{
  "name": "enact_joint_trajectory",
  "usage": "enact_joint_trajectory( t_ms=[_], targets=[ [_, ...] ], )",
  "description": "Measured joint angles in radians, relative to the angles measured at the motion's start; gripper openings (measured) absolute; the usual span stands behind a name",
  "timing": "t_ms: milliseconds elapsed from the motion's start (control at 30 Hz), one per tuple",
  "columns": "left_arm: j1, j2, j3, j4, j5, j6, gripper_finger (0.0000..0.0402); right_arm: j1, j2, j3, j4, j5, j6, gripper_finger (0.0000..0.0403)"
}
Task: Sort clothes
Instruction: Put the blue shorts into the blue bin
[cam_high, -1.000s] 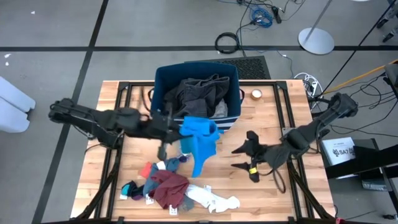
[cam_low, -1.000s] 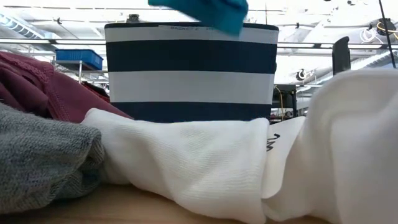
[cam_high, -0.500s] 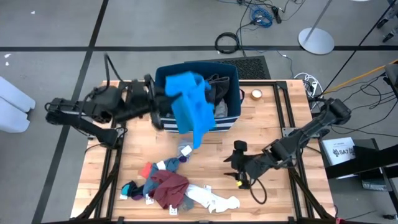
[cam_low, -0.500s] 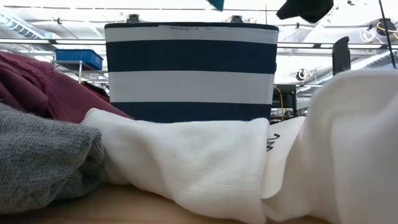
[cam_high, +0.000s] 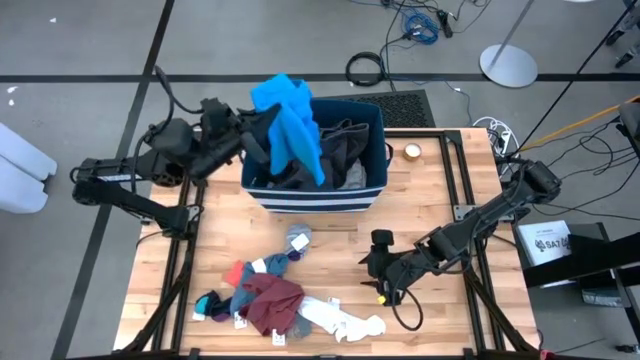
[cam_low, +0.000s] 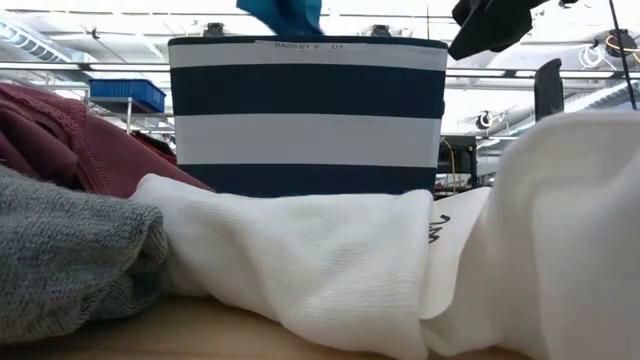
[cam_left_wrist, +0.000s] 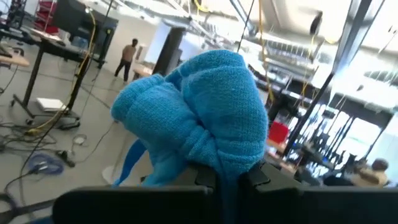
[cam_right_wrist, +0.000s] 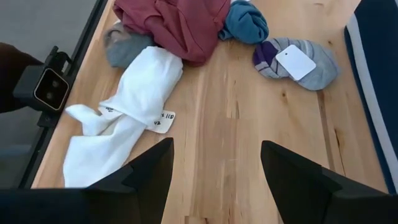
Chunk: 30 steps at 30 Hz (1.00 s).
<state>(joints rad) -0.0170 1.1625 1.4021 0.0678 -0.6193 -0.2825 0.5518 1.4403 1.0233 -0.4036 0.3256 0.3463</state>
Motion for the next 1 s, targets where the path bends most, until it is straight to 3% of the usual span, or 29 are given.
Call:
enact_joint_trajectory(
  t_ms=[367, 700, 1000],
  targets=[
    [0.048, -0.021, 0.001, -0.014, 0.005, 0.155, 0.0018, 0.0, 0.028, 0.0, -0.008, 0.008, -0.023, 0.0228],
    [0.204, -0.039, 0.0, -0.385, 0.075, 0.184, 0.0018, 0.0, 0.004, 0.0, -0.142, 0.008, -0.018, 0.0228],
    [0.325, 0.109, 0.0, -0.59, 0.256, 0.191, 0.0018, -0.015, -0.076, 0.0, -0.202, 0.014, 0.011, 0.0228]
  ],
)
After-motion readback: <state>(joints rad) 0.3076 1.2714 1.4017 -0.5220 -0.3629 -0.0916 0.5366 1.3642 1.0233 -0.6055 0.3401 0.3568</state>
